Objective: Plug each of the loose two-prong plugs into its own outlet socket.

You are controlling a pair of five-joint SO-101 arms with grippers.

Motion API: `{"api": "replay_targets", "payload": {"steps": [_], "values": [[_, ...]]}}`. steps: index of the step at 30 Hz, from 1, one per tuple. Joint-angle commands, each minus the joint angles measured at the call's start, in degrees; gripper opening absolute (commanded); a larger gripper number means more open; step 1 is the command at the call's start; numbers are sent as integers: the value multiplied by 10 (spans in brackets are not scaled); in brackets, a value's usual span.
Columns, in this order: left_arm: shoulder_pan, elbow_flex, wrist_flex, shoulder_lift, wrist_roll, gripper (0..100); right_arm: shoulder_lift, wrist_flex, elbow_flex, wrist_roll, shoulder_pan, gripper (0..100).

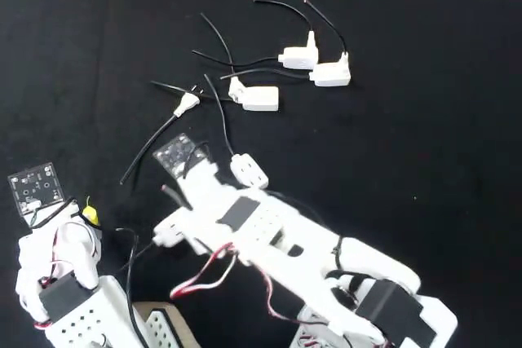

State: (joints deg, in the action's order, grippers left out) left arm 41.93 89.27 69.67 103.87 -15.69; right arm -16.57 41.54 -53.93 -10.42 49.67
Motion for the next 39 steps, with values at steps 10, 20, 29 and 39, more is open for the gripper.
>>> {"api": "replay_targets", "payload": {"steps": [10, 20, 29, 39], "values": [[3, 0, -11, 2, -12, 234, -78, -38, -40, 88, -178, 11], [-15, 1, -10, 2, -30, 234, -186, -132, -147, 149, -261, 11], [-15, 1, -9, 2, -32, 234, -226, -322, -237, 180, -265, 11], [-15, 1, -9, 2, -32, 234, -225, -374, -182, 175, -361, 11]]}}
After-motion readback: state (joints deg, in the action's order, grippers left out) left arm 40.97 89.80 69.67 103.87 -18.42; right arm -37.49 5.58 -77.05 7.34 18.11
